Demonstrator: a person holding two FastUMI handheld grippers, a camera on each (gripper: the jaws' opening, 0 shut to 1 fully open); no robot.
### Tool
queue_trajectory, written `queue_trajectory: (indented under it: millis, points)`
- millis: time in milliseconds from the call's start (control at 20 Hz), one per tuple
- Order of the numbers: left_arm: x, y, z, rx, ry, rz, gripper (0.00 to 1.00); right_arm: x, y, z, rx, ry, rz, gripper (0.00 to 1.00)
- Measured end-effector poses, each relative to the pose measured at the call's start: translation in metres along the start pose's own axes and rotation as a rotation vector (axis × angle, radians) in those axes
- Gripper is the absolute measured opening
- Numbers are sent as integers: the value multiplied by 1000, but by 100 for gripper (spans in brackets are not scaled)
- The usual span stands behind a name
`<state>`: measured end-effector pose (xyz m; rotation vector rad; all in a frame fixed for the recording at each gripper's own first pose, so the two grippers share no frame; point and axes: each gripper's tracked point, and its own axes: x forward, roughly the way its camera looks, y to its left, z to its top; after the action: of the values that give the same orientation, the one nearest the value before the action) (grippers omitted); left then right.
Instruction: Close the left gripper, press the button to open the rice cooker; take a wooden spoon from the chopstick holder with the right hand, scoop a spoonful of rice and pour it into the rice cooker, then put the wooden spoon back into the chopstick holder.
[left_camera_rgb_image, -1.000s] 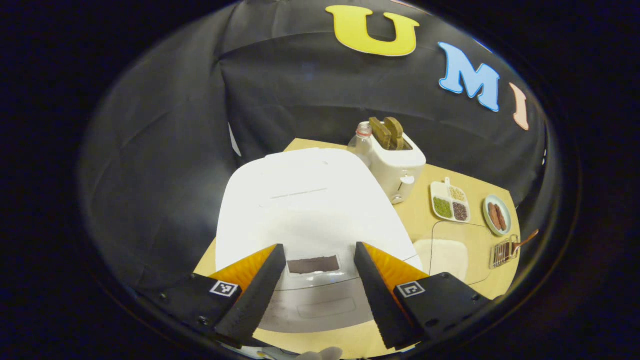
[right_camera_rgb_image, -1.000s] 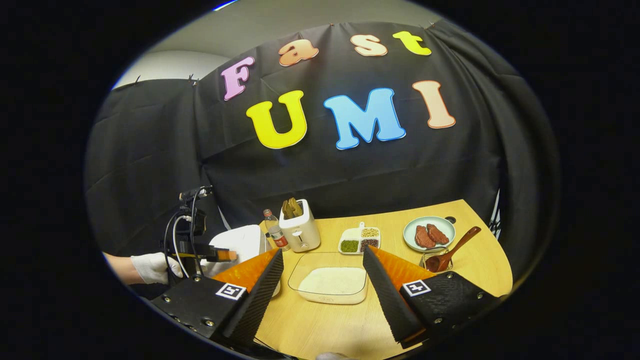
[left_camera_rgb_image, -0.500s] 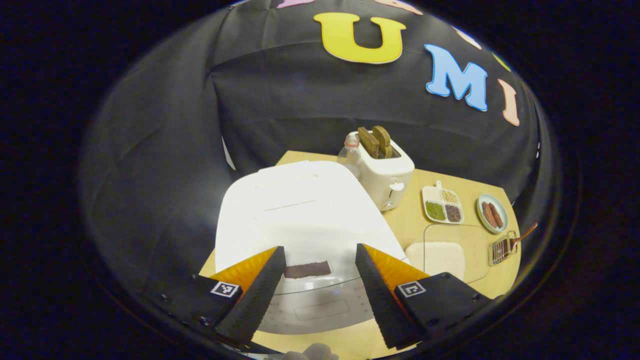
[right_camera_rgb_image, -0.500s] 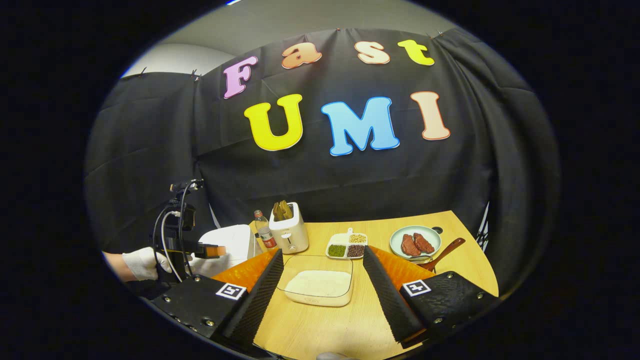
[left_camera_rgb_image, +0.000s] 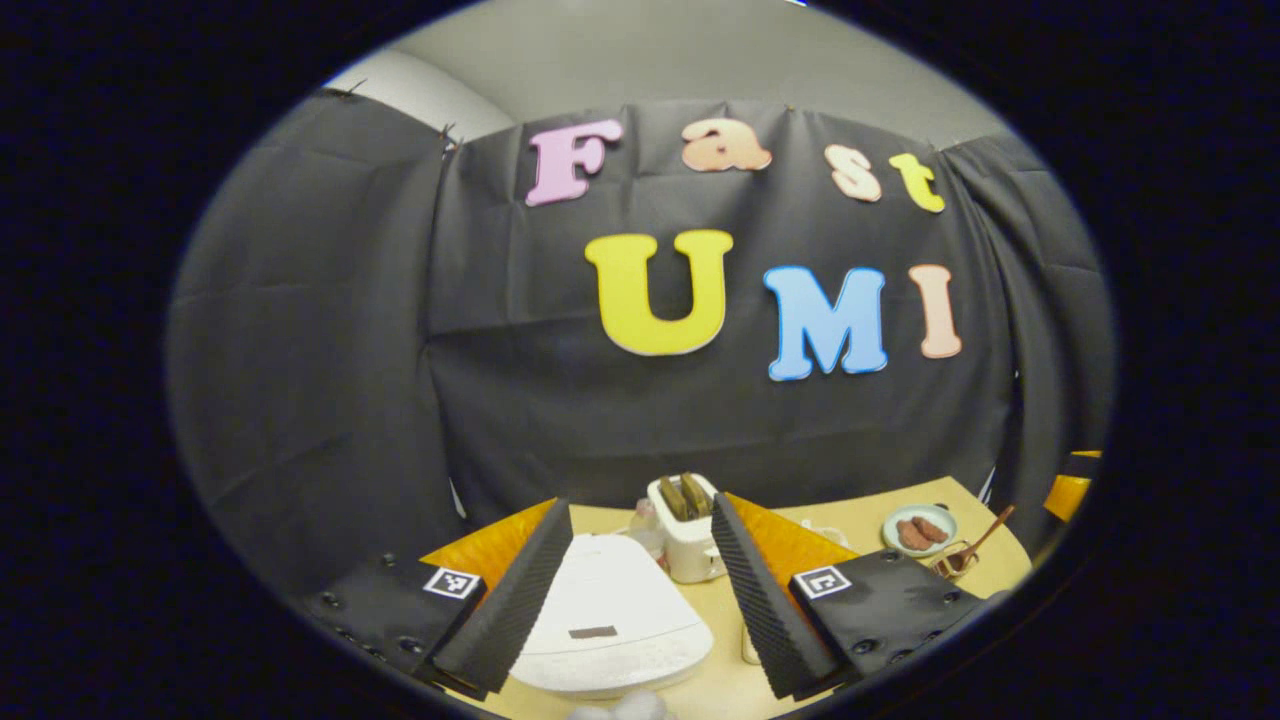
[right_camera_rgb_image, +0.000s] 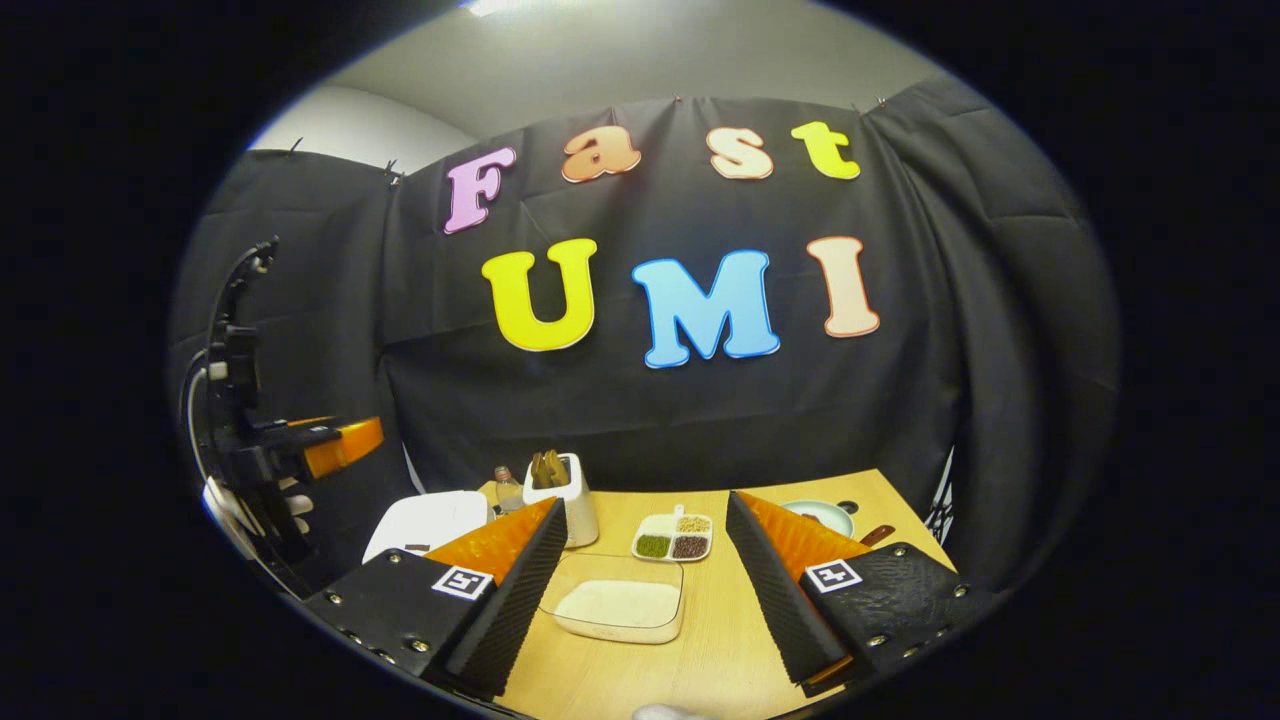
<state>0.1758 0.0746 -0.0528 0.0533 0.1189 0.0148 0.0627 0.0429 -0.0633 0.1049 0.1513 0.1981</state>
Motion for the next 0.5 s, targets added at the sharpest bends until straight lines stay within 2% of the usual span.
queue_trajectory:
  millis: [50,200,400,500]
  points:
    - [-13,-10,14,-7,-37,-22,98,-2,-2,8,-6,-24,-12,98]
    - [-48,-27,40,-28,-117,-61,96,-11,-11,35,-21,-105,-69,98]
    - [-79,-37,47,-40,-165,-83,96,-22,-17,52,-32,-162,-126,98]
    - [-75,-38,41,-53,-156,-96,96,-27,-16,55,-36,-170,-135,98]
